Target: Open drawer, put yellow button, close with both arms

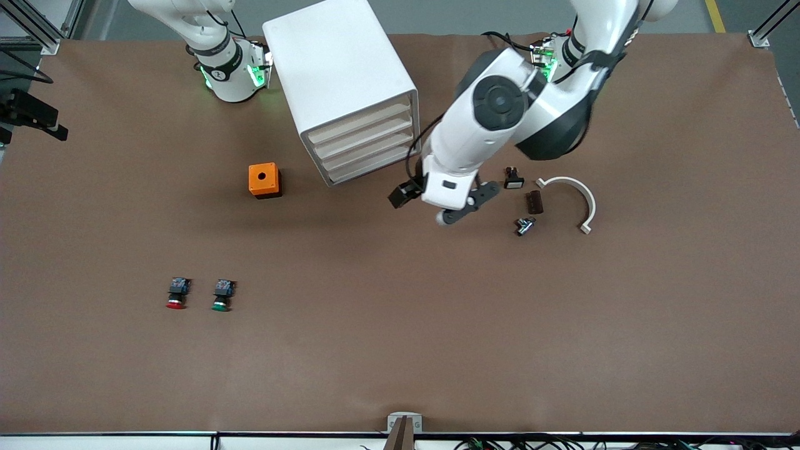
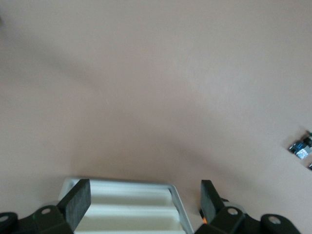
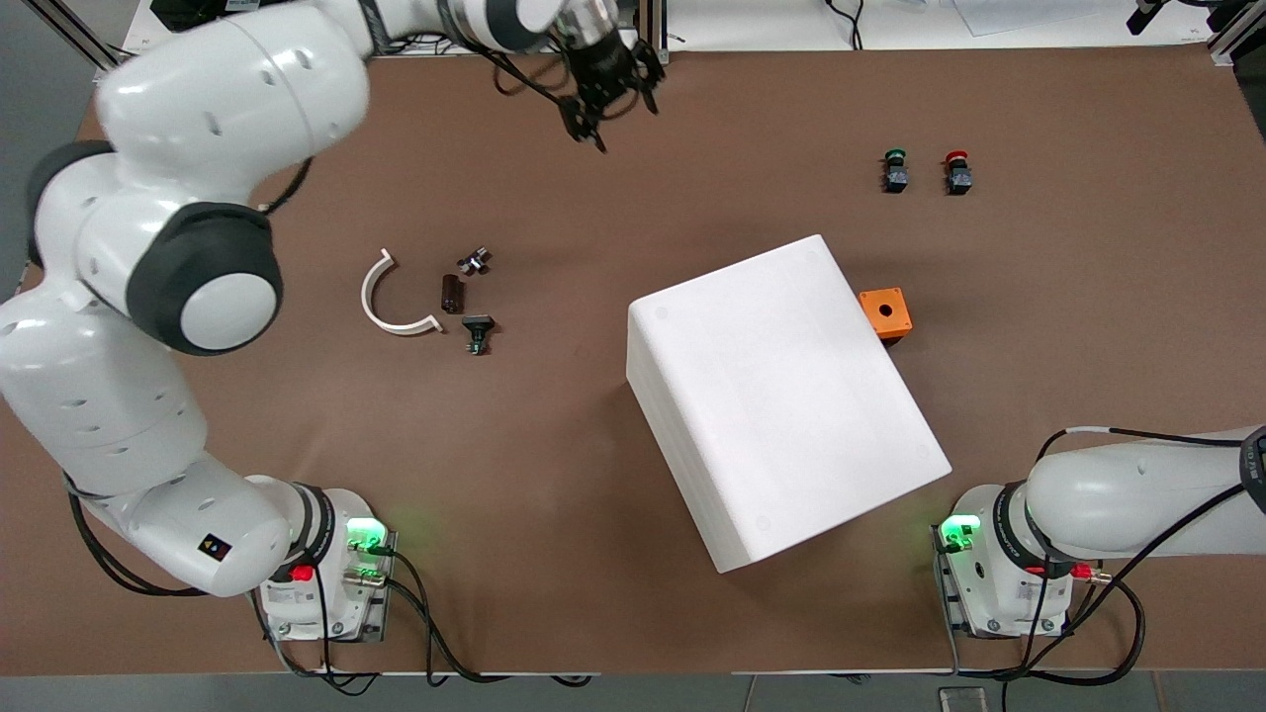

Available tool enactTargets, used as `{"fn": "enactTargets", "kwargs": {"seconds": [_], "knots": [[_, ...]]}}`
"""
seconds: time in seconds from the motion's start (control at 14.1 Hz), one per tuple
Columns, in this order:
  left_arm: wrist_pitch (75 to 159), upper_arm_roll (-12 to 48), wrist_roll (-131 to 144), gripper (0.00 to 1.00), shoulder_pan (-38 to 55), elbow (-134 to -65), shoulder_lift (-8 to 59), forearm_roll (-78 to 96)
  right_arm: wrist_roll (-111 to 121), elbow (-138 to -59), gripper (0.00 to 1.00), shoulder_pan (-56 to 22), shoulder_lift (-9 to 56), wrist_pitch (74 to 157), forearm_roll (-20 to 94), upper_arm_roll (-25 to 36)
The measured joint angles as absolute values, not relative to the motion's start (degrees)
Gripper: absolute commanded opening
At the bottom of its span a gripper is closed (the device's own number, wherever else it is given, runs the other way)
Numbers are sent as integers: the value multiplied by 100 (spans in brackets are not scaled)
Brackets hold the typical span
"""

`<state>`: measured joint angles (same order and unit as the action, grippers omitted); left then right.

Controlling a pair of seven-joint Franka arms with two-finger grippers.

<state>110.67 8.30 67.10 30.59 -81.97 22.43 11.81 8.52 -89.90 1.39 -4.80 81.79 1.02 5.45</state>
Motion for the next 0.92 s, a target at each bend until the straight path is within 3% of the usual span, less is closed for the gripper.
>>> {"fn": "enactTargets", "kwargs": {"seconds": [0.35,0.57,0.92], "knots": [[9398,800,4708,99,1944,-8170,1102,1020,756,-9016,100,108,-576,8156,102,506],[8634,790,3643,99,1248,-8205,756,1009,744,-9040,100,106,-622,8135,102,505],[8028,782,2171,99,228,-8446,387,1003,518,-9063,100,19,-673,8061,102,493]]}}
